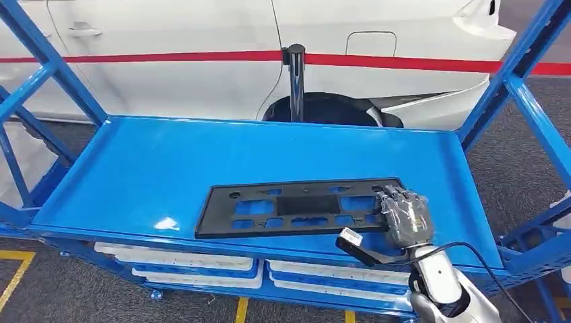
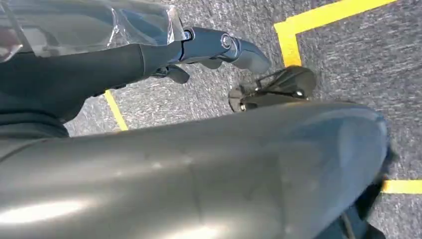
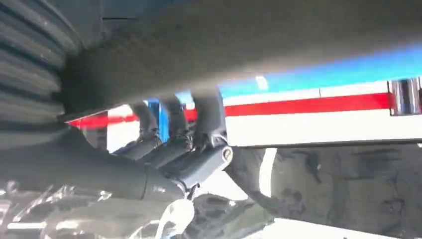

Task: Take the parts from the cabinet and place them on the table.

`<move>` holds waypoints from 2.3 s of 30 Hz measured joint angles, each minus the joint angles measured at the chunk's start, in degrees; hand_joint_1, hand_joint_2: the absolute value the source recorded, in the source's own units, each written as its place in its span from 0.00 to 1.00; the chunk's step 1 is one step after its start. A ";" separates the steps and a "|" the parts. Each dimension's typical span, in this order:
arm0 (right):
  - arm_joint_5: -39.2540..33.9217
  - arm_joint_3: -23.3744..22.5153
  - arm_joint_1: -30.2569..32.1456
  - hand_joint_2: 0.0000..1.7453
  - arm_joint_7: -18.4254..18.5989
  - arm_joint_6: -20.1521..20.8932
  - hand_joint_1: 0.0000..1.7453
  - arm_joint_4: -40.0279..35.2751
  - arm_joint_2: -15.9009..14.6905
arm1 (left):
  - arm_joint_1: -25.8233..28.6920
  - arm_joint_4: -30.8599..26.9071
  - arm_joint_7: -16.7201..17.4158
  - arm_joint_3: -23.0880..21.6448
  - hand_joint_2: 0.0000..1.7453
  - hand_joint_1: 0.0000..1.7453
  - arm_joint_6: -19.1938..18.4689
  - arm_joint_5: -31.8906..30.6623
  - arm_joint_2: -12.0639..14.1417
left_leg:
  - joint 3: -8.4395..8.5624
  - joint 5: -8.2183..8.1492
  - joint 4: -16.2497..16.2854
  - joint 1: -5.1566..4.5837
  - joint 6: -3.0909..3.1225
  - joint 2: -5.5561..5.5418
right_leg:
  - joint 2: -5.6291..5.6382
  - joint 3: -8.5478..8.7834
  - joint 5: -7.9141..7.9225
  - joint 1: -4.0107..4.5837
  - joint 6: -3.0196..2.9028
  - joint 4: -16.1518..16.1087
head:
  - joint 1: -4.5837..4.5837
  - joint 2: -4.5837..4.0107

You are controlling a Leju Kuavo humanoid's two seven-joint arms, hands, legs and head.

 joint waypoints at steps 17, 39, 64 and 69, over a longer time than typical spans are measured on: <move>-44.81 -5.97 -2.91 1.00 -5.86 -11.96 1.00 -14.21 0.24 | 0.56 0.00 -4.33 0.13 0.00 0.00 0.11 0.13 0.26 | 9.13 8.74 -19.70 -0.31 3.06 0.05 | 0.17 -4.96 -3.97 -0.05 2.43 11.47 | 0.31 0.02; -78.40 -9.92 7.49 1.00 -31.15 -13.88 1.00 -26.77 3.48 | 0.62 0.00 -3.98 3.02 1.00 0.00 0.02 0.59 0.46 | 8.36 8.12 -19.25 -0.91 2.32 0.00 | 0.38 0.43 -0.74 0.27 1.61 0.05 | 0.15 0.02; -74.86 -9.57 12.52 1.00 -27.21 -20.57 1.00 -27.12 6.12 | 0.69 -0.02 5.49 7.63 1.00 0.00 0.61 5.84 1.29 | 7.30 5.79 -13.29 -0.40 1.19 -0.09 | 0.20 -0.05 -0.49 0.03 0.03 0.66 | 0.04 0.02; -74.78 -9.57 12.87 1.00 -27.21 -20.77 1.00 -27.15 6.12 | 0.70 -0.02 5.66 7.74 1.00 0.00 0.68 5.51 1.55 | 9.47 7.22 -18.92 -1.34 2.04 -0.01 | 0.14 -0.22 -0.01 0.04 1.15 0.41 | 0.04 0.02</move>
